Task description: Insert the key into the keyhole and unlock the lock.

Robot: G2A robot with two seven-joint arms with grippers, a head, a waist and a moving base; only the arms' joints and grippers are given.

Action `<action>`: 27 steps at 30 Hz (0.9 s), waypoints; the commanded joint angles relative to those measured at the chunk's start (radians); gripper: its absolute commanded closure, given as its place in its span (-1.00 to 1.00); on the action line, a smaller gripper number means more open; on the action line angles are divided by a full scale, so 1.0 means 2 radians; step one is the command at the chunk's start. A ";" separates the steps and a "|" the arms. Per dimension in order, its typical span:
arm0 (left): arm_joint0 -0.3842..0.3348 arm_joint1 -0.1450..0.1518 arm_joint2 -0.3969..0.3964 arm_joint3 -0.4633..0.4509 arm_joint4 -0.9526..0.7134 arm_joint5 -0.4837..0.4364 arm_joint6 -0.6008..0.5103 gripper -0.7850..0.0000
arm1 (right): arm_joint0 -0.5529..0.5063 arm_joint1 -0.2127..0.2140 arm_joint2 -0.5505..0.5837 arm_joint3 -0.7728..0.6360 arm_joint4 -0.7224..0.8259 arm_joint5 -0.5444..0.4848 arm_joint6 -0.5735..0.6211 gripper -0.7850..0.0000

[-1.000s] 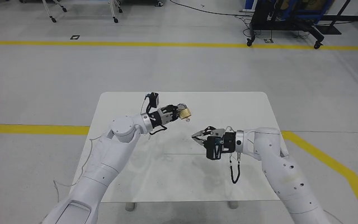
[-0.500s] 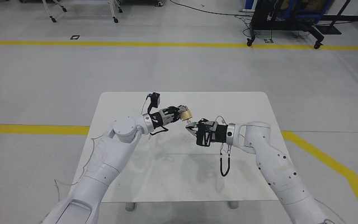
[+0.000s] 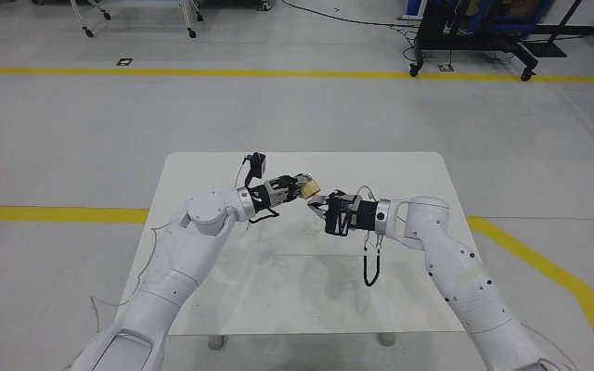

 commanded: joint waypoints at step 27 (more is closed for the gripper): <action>-0.024 -0.016 0.014 0.029 -0.025 0.049 0.047 1.00 | -0.091 0.008 -0.038 -0.070 -0.247 0.292 0.020 0.44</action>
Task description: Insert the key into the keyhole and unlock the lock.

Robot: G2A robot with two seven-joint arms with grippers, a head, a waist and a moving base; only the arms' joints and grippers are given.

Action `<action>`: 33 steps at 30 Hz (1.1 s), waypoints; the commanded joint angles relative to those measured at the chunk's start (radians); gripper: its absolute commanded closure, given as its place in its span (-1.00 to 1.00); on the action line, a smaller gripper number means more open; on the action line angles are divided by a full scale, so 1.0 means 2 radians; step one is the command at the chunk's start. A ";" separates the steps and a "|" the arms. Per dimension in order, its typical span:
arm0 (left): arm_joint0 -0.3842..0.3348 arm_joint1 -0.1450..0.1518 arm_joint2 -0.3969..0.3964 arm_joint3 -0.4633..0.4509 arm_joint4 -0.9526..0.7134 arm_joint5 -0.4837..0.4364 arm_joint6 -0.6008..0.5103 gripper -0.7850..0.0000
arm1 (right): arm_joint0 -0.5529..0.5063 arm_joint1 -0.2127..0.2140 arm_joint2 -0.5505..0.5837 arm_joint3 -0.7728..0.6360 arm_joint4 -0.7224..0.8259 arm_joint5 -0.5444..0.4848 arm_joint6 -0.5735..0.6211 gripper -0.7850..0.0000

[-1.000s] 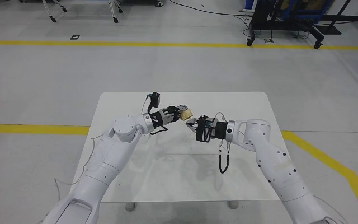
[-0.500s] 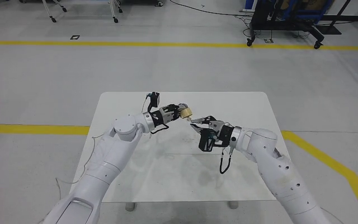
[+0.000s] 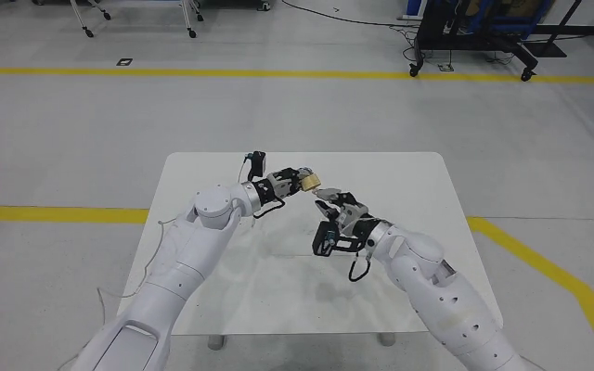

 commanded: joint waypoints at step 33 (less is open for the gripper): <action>-0.003 -0.004 -0.004 0.011 0.018 -0.016 -0.012 1.00 | 0.022 -0.025 -0.001 0.040 0.195 0.006 0.052 1.00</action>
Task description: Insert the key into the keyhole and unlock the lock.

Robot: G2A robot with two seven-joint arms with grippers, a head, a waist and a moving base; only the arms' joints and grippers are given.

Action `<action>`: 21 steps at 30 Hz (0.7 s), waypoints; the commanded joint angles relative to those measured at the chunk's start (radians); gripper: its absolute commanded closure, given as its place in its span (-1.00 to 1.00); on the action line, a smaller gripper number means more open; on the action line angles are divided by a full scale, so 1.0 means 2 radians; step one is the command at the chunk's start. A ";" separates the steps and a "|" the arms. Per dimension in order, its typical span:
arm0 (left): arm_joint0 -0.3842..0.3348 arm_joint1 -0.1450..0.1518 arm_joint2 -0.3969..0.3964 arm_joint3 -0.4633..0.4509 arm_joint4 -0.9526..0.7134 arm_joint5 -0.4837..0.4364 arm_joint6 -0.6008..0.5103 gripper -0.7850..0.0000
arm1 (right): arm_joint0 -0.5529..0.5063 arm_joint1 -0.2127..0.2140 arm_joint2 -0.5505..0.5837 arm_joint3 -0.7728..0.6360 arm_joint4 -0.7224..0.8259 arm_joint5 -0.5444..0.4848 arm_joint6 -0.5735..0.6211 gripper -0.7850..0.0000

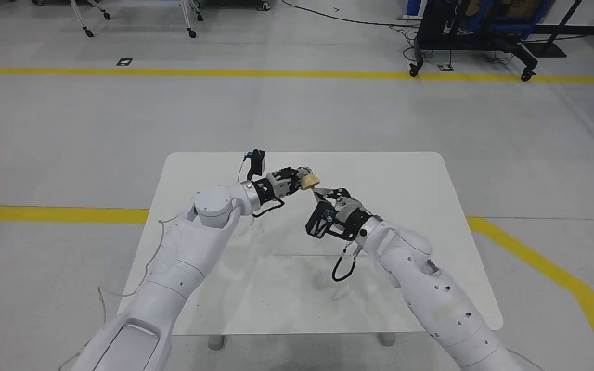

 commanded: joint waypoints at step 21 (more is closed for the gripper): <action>0.013 0.001 -0.009 -0.011 0.012 -0.025 -0.001 1.00 | 0.021 -0.001 0.050 0.073 0.245 -0.122 -0.039 1.00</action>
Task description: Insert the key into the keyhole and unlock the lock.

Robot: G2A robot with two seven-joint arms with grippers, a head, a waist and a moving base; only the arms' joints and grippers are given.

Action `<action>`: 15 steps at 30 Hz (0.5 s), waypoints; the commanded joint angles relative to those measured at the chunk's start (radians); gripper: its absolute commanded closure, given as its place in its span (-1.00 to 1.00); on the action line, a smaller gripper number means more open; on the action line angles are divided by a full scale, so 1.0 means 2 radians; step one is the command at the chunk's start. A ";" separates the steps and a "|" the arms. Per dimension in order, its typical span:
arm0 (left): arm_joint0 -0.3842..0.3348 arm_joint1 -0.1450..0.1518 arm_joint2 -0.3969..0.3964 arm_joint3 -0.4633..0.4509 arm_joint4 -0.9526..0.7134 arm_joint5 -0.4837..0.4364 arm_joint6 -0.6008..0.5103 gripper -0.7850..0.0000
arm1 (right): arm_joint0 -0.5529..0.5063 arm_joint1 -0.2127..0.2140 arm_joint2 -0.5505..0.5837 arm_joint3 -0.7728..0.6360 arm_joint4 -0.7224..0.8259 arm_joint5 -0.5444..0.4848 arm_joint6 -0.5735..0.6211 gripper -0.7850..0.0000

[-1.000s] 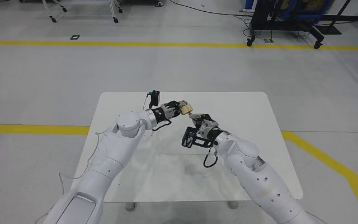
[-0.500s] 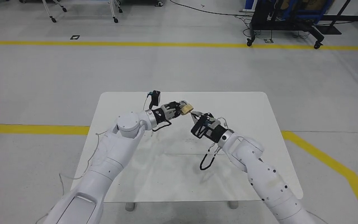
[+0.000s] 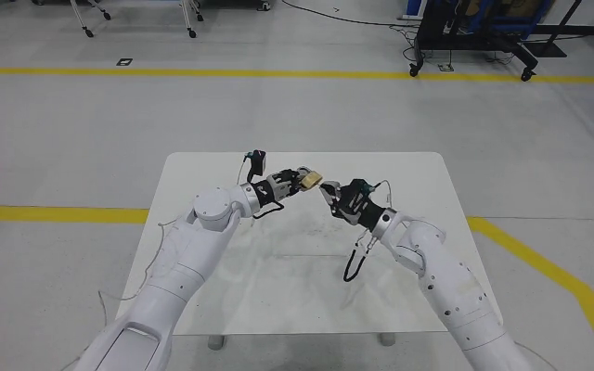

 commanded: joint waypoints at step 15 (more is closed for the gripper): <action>0.004 -0.001 -0.003 -0.004 0.005 -0.004 0.003 1.00 | -0.011 0.005 0.002 -0.021 -0.060 0.032 -0.002 -1.00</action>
